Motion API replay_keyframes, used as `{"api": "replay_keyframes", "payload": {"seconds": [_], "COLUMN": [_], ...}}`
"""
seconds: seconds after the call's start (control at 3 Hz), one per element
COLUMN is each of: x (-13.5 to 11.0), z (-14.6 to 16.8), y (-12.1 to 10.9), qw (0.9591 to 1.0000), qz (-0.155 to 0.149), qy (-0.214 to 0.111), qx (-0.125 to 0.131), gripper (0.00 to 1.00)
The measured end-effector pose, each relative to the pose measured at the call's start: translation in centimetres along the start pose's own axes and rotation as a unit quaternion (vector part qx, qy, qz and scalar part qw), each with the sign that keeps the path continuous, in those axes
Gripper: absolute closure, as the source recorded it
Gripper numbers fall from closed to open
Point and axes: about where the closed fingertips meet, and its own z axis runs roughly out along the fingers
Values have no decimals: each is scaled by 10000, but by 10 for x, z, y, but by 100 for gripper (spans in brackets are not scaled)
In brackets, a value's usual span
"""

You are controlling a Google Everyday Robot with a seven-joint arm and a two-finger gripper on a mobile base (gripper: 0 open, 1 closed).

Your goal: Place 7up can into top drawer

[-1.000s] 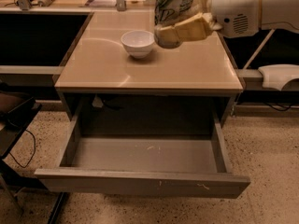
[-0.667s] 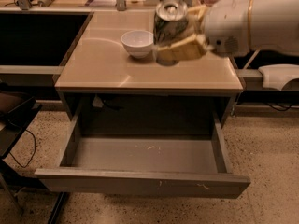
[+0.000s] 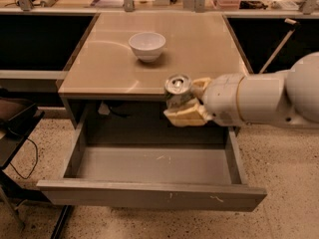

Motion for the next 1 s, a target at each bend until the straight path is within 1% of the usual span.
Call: {"api": "replay_keyframes", "payload": {"seconds": [0.33, 0.67, 1.0], "x": [67, 125, 125], "z": [27, 46, 47], "y": [4, 5, 6], "qw": [9978, 9915, 9909], "qz": [355, 830, 877], "qy": [550, 979, 994], "qx": [114, 220, 230], "gripper": [100, 100, 100]}}
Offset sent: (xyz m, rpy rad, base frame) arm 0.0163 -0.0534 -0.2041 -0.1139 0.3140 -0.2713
